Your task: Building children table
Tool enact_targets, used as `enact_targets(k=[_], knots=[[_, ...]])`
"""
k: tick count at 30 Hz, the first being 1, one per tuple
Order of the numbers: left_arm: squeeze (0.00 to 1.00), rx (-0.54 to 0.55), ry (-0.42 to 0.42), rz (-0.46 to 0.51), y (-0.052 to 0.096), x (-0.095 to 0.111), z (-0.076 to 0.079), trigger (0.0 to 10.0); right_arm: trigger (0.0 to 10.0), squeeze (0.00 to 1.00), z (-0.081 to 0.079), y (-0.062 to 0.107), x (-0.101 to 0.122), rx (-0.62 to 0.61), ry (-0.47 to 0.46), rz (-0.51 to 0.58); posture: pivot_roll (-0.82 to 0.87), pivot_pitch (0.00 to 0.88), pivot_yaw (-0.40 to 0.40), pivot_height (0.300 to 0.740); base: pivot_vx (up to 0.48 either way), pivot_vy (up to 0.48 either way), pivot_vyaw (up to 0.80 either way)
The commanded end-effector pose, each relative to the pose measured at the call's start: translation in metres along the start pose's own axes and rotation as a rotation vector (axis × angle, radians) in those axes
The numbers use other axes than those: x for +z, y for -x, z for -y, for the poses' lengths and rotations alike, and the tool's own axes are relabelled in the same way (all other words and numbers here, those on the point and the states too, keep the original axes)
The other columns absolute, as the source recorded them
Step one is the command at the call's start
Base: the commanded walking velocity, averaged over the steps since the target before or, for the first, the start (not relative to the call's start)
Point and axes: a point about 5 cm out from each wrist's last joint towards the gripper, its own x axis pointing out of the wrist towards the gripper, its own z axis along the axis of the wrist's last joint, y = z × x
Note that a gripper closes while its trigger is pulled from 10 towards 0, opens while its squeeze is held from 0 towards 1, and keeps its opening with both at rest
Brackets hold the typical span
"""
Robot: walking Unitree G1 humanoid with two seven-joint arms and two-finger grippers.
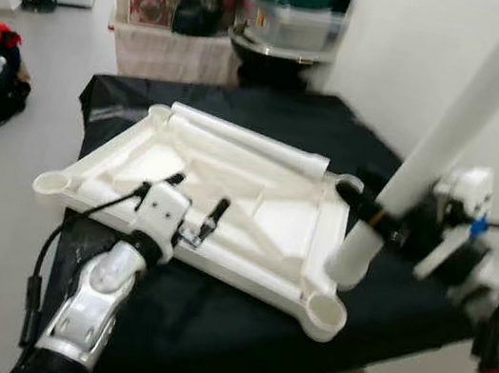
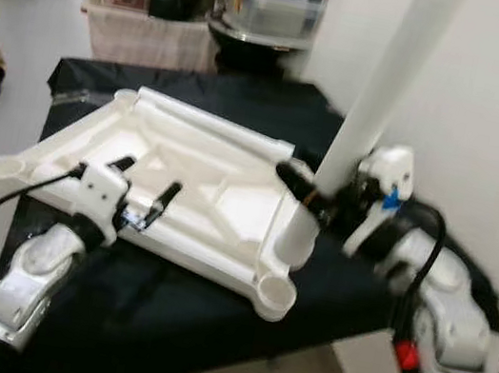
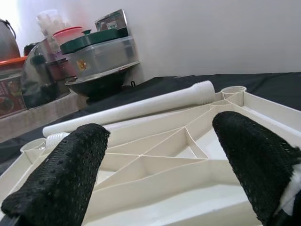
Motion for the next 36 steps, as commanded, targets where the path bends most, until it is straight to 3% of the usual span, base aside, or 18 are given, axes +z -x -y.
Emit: enact_targets(k=[1,9,19,25,27,31,36], knots=[[0.0,-0.01,-0.005,-0.018,-0.002,-0.005,0.002,10.0,10.0,0.0,0.001,0.004,-0.005,0.035,-0.039,-0.021,0.03,0.0,-0.085,0.74,0.0,0.0,0.0],[0.0,0.001,-0.005,-0.019,-0.003,-0.006,0.001,10.0,10.0,0.0,0.015,0.003,-0.028,0.002,-0.103,-0.059,0.04,0.0,-0.095,0.74,0.0,0.0,0.0],[0.0,0.015,-0.004,-0.014,-0.004,-0.006,0.0,10.0,10.0,0.0,0.017,-0.007,-0.038,0.008,-0.113,-0.067,0.06,0.0,-0.106,0.74,0.0,0.0,0.0],[0.0,0.016,-0.006,-0.009,-0.004,-0.005,-0.001,10.0,10.0,0.0,0.007,-0.023,-0.037,0.074,-0.082,-0.06,0.06,0.0,-0.109,0.74,0.0,0.0,0.0],[0.0,0.016,-0.006,-0.014,-0.003,-0.007,0.0,10.0,10.0,0.0,-0.015,-0.029,-0.039,0.17,-0.085,-0.067,0.06,0.0,-0.103,0.74,0.0,0.0,0.0],[0.0,0.016,-0.006,-0.015,-0.003,-0.007,0.0,10.0,10.0,0.0,-0.019,-0.028,-0.041,0.188,-0.087,-0.074,0.06,0.0,-0.103,0.74,0.0,0.0,0.0],[0.0,0.01,-0.007,-0.014,-0.005,-0.007,0.0,10.0,10.0,0.0,-0.016,-0.012,-0.057,0.148,-0.115,-0.128,0.04,0.0,-0.089,0.74,0.0,0.0,0.0]])
